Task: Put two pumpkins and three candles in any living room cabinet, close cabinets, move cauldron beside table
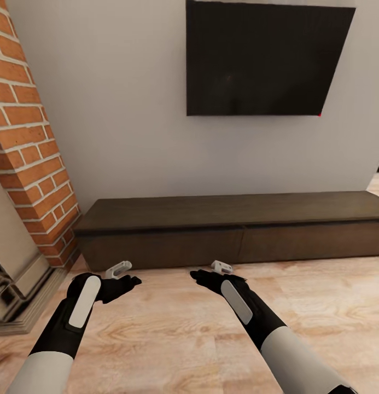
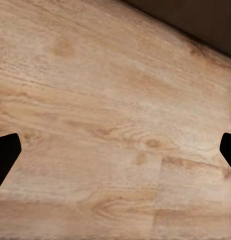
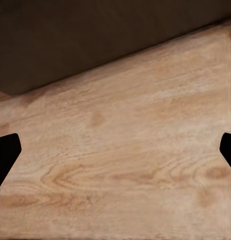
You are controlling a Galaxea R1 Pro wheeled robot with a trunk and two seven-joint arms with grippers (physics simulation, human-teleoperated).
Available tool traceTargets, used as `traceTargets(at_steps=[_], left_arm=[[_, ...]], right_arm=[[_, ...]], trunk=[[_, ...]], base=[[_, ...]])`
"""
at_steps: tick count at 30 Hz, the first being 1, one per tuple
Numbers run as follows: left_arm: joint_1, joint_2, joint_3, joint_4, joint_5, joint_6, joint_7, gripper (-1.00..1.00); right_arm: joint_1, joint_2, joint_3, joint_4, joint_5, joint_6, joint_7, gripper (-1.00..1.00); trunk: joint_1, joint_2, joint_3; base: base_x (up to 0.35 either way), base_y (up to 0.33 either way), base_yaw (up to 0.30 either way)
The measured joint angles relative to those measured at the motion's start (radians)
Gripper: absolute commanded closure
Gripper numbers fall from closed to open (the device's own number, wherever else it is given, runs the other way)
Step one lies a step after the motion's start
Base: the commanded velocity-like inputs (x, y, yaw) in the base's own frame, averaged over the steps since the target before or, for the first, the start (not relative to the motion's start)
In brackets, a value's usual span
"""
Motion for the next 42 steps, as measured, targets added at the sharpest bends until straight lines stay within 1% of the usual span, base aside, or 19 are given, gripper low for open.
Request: traceTargets(at_steps=[6, 12, 16, 21, 36, 42], left_arm=[[0.0, -0.001, -0.004, -0.002, -0.008, 0.0, 0.001, -1.0], [0.0, -0.002, -0.005, -0.011, -0.007, 0.0, 0.001, -1.0], [0.001, 0.001, -0.004, -0.095, -0.001, 0.0, 0.001, -1.0], [0.002, 0.004, -0.001, -0.12, 0.001, 0.0, 0.001, -1.0], [0.002, 0.004, -0.002, -0.12, 0.0, 0.0, 0.001, -1.0], [0.002, 0.004, 0.0, -0.119, 0.002, 0.0, 0.0, -1.0]], right_arm=[[0.0, 0.0, 0.0, 0.0, 0.0, 0.002, 0.0, -1.0], [0.0, -0.001, 0.0, 0.0, -0.001, 0.002, 0.0, -1.0], [0.0, -0.002, -0.001, 0.0, -0.002, 0.002, 0.001, -1.0], [0.0, -0.002, -0.001, 0.0, -0.003, 0.002, 0.002, -1.0], [0.0, -0.002, -0.01, 0.01, -0.004, 0.0, 0.004, -1.0], [0.0, -0.004, -0.034, 0.016, -0.003, 0.0, 0.007, -1.0]], trunk=[[-0.003, 0.001, 0.019], [-0.003, 0.001, 0.013], [-0.003, 0.001, 0.009], [-0.003, 0.001, 0.005], [-0.003, 0.001, -0.01], [-0.003, 0.001, -0.016]], base=[[-0.339, 0.0, -0.25], [-0.346, 0.0, -0.241], [-0.254, 0.0, -0.236], [-0.045, 0.0, -0.235], [-0.002, 0.0, -0.235], [0.0, 0.0, -0.235]])
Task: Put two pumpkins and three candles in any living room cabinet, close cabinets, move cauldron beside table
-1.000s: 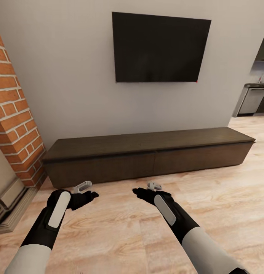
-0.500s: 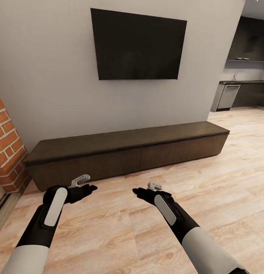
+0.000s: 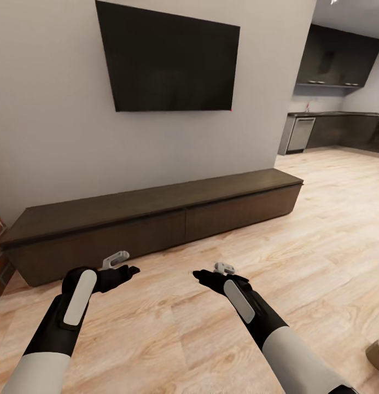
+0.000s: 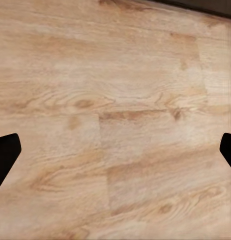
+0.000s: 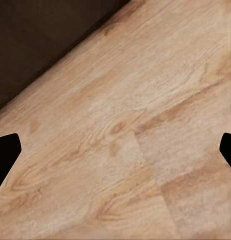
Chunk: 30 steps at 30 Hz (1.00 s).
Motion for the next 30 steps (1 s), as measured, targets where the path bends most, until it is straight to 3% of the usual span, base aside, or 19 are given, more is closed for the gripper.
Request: traceTargets(at_steps=[6, 30], left_arm=[[0.0, 0.0, 0.0, 0.005, 0.001, 0.0, 0.0, -1.0], [0.0, -0.002, -0.004, 0.009, 0.0, 0.0, -0.002, -1.0]], right_arm=[[0.0, -0.01, -0.006, 0.002, -0.002, -0.002, 0.001, -1.0], [0.001, -0.011, -0.006, 0.007, -0.002, -0.01, 0.003, -1.0]], trunk=[[0.0, 0.0, -0.006], [0.0, 0.0, -0.031]], base=[[0.0, 0.0, -0.234], [0.0, 0.0, -0.23]])
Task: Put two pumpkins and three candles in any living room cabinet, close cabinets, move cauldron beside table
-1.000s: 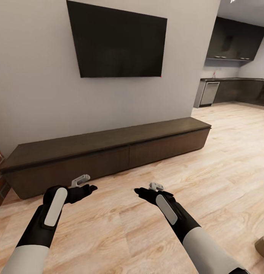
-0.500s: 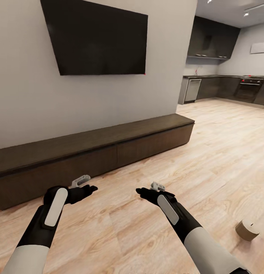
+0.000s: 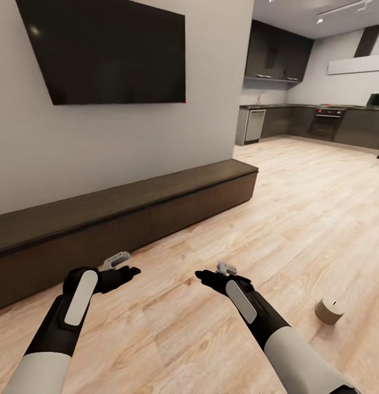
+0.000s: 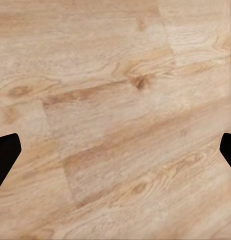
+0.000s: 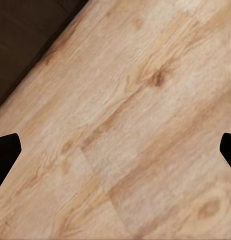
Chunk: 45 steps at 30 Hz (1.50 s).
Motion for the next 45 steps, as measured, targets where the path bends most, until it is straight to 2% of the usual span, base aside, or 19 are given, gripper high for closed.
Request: traceTargets(at_steps=[27, 35, 45], left_arm=[[0.0, -0.01, 0.0, 0.0, 0.003, 0.0, -0.002, -1.0], [0.0, -0.008, 0.0, 0.0, 0.003, 0.0, -0.002, -1.0], [0.0, -0.013, 0.001, -0.003, 0.004, 0.001, -0.003, -1.0]], right_arm=[[0.0, 0.0, 0.0, 0.0, -0.001, 0.0, 0.002, -1.0], [0.0, 0.0, 0.0, 0.0, -0.025, -0.001, 0.002, -1.0], [0.0, -0.001, -0.001, 0.001, -0.029, -0.001, 0.003, -1.0]], trunk=[[0.0, 0.0, -0.029], [0.0, 0.0, -0.038], [0.0, 0.0, -0.05]], base=[[0.0, 0.0, -0.224], [0.0, 0.0, -0.219], [0.0, 0.0, -0.219]])
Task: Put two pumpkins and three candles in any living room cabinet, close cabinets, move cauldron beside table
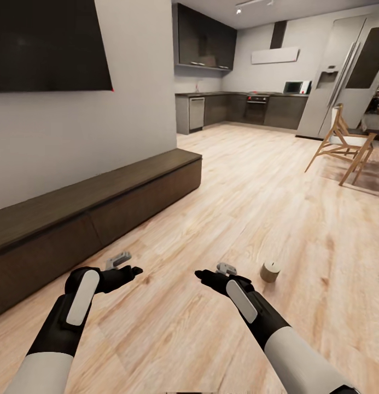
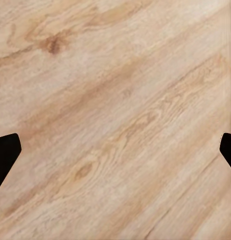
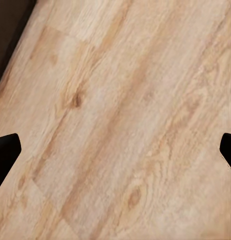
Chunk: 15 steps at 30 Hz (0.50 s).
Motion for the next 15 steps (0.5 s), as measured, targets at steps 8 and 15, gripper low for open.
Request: traceTargets(at_steps=[8, 15], left_arm=[[0.0, 0.001, 0.001, -0.001, 0.0, 0.0, 0.0, -1.0], [0.0, 0.0, 0.0, 0.002, 0.0, -0.001, 0.0, -1.0]], right_arm=[[0.0, 0.0, 0.0, 0.004, 0.0, 0.0, 0.0, -1.0], [0.0, 0.0, 0.0, 0.016, 0.0, 0.0, 0.012, -1.0]], trunk=[[-0.002, 0.001, 0.01], [-0.004, 0.002, 0.022]], base=[[0.0, 0.0, -0.219], [0.0, 0.0, -0.219]])
